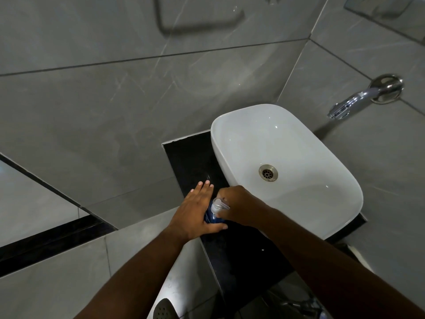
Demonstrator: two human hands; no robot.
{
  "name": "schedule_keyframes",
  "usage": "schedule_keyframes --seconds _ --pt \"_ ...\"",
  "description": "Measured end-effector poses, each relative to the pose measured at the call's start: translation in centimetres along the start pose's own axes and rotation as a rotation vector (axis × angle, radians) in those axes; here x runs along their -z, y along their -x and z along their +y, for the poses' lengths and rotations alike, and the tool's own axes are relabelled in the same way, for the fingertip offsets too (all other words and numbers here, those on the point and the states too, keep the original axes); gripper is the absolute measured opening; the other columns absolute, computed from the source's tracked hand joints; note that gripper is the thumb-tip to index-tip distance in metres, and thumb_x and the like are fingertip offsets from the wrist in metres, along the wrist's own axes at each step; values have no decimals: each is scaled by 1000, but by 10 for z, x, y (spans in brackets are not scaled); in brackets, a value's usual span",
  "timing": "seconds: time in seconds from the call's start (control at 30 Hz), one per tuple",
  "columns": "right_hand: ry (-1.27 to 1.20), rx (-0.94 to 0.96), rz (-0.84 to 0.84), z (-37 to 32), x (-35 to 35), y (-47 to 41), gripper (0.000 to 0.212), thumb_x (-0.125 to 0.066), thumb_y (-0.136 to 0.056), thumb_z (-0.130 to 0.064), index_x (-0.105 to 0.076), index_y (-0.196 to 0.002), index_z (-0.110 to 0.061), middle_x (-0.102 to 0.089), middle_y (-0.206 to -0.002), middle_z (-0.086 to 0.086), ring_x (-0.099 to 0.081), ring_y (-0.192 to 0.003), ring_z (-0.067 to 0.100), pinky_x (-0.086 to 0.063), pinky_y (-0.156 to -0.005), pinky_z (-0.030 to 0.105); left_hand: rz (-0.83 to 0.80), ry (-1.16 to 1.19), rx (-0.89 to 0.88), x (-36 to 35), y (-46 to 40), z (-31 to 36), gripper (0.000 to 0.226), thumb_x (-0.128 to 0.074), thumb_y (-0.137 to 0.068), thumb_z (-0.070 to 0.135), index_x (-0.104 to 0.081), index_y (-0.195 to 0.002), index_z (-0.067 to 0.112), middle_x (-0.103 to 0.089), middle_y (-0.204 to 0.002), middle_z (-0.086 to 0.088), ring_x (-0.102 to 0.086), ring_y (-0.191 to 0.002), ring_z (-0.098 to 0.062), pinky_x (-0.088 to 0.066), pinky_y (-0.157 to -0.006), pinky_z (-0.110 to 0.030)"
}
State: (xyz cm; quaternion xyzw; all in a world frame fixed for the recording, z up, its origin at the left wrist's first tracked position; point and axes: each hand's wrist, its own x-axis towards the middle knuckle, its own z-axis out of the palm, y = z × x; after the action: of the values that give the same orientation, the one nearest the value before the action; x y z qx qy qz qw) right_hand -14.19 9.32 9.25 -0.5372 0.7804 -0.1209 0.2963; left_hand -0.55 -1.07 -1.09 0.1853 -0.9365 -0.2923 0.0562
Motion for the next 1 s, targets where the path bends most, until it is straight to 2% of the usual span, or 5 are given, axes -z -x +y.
schedule_keyframes --seconds 0.1,0.27,0.5,0.9,1.0 --pt "-50 -36 74 1 -7 3 28 -73 -73 -32 -56 -92 -19 -59 -83 -2 -58 -77 17 -41 -64 22 1 10 2 1 1 1 119 -52 -69 89 -3 -156 22 0 -163 3 11 -147 -9 1 -118 -32" --pt "-112 -90 22 5 -23 4 50 -63 -87 -22 -45 -131 -6 -55 -132 16 -52 -120 27 -36 -104 33 -1 19 4 2 0 3 120 -56 -68 86 -8 -156 19 -6 -164 -3 8 -148 -11 -4 -121 -38" --pt "-260 -94 180 9 -28 5 30 -75 -68 -36 -58 -91 -26 -65 -78 -10 -63 -70 8 -53 -62 25 1 16 -2 3 1 2 120 -51 -69 89 -8 -156 19 -5 -164 -3 9 -147 -11 -1 -119 -36" --pt "-306 -52 198 17 -40 5 32 -69 -77 -25 -64 -108 -19 -71 -102 4 -65 -87 13 -56 -81 33 0 28 -9 4 -1 2 118 -53 -69 87 -12 -155 18 -10 -164 -4 9 -146 -9 0 -117 -32" --pt "-303 -44 194 16 -40 6 32 -67 -78 -26 -62 -109 -24 -71 -96 5 -67 -73 15 -57 -59 24 5 21 -21 5 -1 2 116 -54 -69 85 -15 -155 17 -12 -164 -4 8 -146 -9 0 -117 -32"
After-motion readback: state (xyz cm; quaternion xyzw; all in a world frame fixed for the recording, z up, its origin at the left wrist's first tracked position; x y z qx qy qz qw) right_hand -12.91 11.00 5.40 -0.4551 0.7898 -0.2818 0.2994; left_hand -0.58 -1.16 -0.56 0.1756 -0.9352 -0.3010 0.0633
